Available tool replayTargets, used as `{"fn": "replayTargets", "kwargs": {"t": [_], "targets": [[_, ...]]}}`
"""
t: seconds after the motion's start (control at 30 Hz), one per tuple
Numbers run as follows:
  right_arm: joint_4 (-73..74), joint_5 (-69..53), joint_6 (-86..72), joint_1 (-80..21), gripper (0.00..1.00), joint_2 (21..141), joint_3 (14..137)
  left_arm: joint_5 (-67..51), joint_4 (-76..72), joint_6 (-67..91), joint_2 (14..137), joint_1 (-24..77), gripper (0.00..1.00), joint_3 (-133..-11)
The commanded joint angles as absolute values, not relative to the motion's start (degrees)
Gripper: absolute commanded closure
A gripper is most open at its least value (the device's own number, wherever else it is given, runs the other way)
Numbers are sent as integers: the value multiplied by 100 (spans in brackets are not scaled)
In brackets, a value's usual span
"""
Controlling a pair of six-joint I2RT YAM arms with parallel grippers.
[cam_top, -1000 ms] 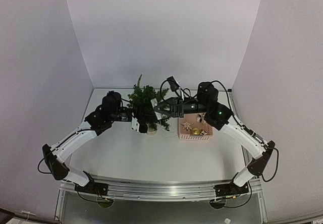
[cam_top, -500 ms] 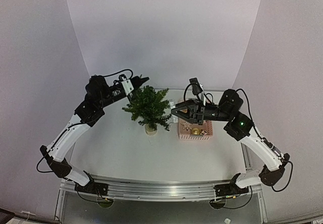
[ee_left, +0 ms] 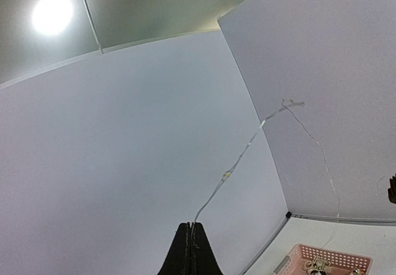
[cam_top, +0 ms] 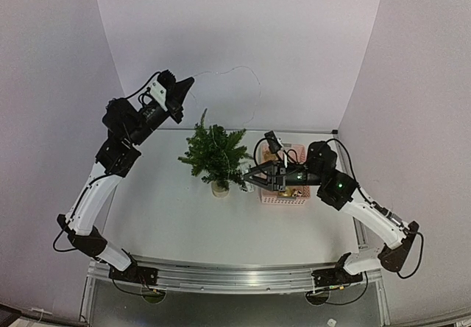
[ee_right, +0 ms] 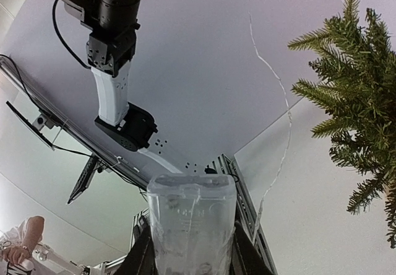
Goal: Decorate the small christmas tree
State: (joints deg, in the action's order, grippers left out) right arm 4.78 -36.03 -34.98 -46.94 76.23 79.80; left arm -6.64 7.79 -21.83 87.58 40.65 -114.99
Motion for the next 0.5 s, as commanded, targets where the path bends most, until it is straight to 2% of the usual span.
{"fn": "replayTargets", "kwargs": {"t": [0.0, 0.13, 0.3, 0.47], "targets": [[335, -3480, -3506, -4714, 97, 7570, 7524, -197, 727, -1880, 8561, 3986, 100, -11460], [-57, -2798, -3654, -4715, 95, 7526, 6965, -72, 1000, -1508, 8371, 3659, 100, -11238], [-1530, -1869, -4230, -4727, 96, 7476, 6039, 124, 892, -1364, 8124, 3279, 100, -10780], [-2230, -623, -4659, -4734, 97, 7398, 5145, 185, 727, -1355, 7775, 3130, 100, -10204]]}}
